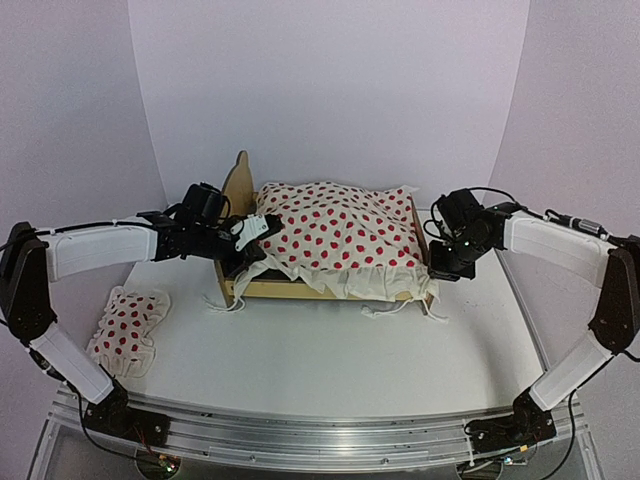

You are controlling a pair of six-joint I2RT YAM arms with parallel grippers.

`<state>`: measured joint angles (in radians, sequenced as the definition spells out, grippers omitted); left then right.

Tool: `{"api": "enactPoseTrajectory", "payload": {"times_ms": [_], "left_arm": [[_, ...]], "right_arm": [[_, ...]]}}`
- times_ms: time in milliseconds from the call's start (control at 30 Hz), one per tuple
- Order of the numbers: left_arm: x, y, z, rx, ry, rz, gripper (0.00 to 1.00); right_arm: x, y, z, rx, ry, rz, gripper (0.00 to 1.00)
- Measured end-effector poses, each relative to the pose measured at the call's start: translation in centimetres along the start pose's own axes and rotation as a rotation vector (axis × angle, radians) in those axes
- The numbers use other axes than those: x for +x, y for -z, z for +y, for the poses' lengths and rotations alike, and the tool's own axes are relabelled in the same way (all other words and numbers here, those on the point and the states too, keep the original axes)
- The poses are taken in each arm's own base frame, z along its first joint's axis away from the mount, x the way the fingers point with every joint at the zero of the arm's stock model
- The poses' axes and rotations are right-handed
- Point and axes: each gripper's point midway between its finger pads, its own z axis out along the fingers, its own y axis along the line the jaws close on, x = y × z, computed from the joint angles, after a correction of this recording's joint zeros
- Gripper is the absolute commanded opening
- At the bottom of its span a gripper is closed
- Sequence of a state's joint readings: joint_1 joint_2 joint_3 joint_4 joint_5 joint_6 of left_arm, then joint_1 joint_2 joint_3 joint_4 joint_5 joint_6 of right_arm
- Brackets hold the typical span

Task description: Set up the pet bed

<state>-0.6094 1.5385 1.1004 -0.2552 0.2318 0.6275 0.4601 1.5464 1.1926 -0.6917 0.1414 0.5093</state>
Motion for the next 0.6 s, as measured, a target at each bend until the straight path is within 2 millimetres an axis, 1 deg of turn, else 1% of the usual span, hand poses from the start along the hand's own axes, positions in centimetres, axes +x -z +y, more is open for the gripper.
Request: {"api": "enactPoseTrajectory", "payload": {"times_ms": [167,267,300,400,467,500,533,600], "left_arm": [[0.1,0.6,0.1,0.0,-0.008,0.001,0.0],[-0.3,1.2,-0.2,0.019,-0.023,-0.014,0.0],[-0.5,1.5,-0.4,0.026,-0.027,-0.021,0.0],[-0.9,2.3,-0.9,0.055,-0.031,-0.05,0.0],[-1.0,2.5,-1.4,0.076,-0.029,-0.062,0.01],[-1.1,2.5,-1.6,0.087,-0.027,-0.067,0.07],[-1.1,2.5,-1.8,0.099,-0.025,-0.071,0.16],[-1.2,2.6,-2.1,0.118,-0.024,-0.081,0.36]], "right_arm": [[-0.9,1.0,-0.9,0.022,0.006,-0.02,0.0],[-1.3,1.4,-0.9,0.023,0.014,-0.024,0.0],[-1.5,1.5,-0.8,0.021,0.016,-0.026,0.02],[-1.6,1.5,-0.4,0.003,0.023,-0.013,0.2],[-1.4,1.1,-0.2,-0.009,0.019,0.007,0.29],[-1.3,1.0,-0.1,-0.013,0.017,0.018,0.33],[-1.1,0.8,-0.1,-0.014,0.02,0.028,0.38],[-0.9,0.9,-0.2,-0.012,0.018,0.041,0.46]]}}
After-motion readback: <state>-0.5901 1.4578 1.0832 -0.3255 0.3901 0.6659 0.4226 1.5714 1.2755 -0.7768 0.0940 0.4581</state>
